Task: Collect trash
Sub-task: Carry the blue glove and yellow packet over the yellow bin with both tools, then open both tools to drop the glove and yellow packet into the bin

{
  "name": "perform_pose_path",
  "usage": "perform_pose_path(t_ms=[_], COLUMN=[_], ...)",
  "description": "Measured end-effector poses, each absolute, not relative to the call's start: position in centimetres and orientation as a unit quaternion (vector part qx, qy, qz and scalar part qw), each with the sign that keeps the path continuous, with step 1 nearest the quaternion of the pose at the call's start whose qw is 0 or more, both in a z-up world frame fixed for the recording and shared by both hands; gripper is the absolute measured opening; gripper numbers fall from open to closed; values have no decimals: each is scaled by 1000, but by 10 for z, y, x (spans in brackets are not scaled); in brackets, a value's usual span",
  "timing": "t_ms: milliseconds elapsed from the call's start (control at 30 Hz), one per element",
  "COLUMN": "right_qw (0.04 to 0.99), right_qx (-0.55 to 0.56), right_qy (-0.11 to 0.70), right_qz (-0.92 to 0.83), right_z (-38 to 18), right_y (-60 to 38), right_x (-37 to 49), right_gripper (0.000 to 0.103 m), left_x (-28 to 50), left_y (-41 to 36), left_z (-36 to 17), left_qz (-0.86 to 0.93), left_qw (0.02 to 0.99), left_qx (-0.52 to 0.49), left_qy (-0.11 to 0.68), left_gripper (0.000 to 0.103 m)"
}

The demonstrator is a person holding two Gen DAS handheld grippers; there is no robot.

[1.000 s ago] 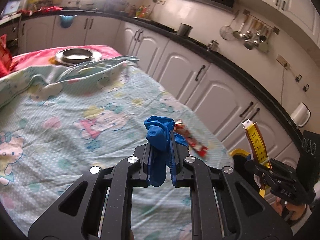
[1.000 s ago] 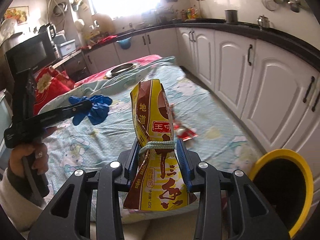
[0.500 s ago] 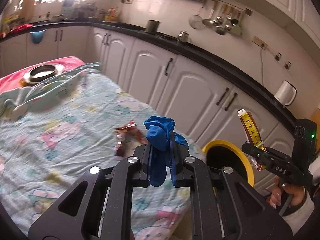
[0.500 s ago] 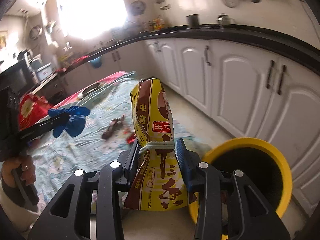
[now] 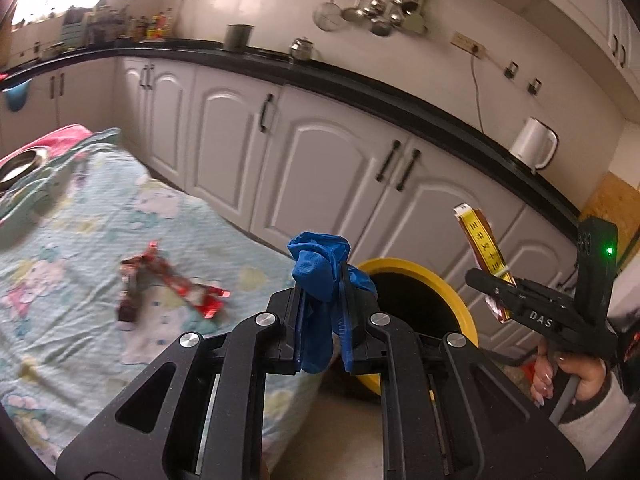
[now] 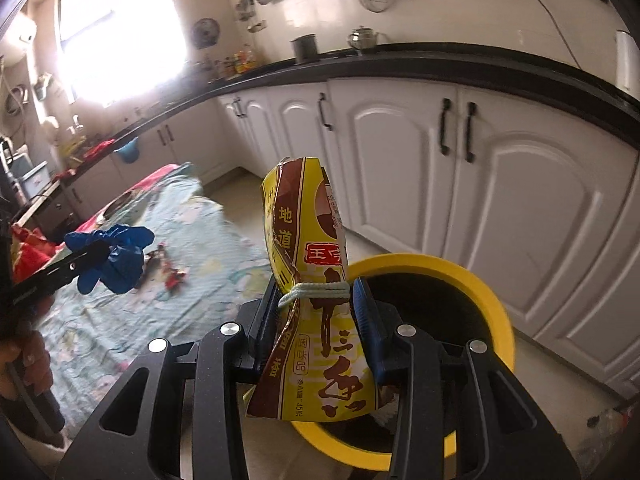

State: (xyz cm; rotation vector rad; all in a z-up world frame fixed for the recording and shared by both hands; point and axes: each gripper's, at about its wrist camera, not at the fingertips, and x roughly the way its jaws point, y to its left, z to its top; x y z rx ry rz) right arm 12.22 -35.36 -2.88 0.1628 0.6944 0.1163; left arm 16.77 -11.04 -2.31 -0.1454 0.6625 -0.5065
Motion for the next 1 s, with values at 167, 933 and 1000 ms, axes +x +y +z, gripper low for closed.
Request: perform_pose_path(t_ms=[167, 933, 1000], right_qw=[934, 903, 900], right_qx=[83, 112, 114], right_qy=[347, 415, 420], right_qz=[38, -13, -17], right_z=[-40, -103, -107], right_y=[-366, -412, -414], right_x=[121, 123, 123], right_gripper=[35, 35, 36], left_x=[173, 205, 208], left_y=[-142, -238, -243], left_z=[-33, -93, -98], left_qz=[-268, -327, -333], left_qw=[904, 861, 856], left_qx=[-51, 4, 7], left_qy=[330, 389, 397], left_gripper=[8, 9, 9])
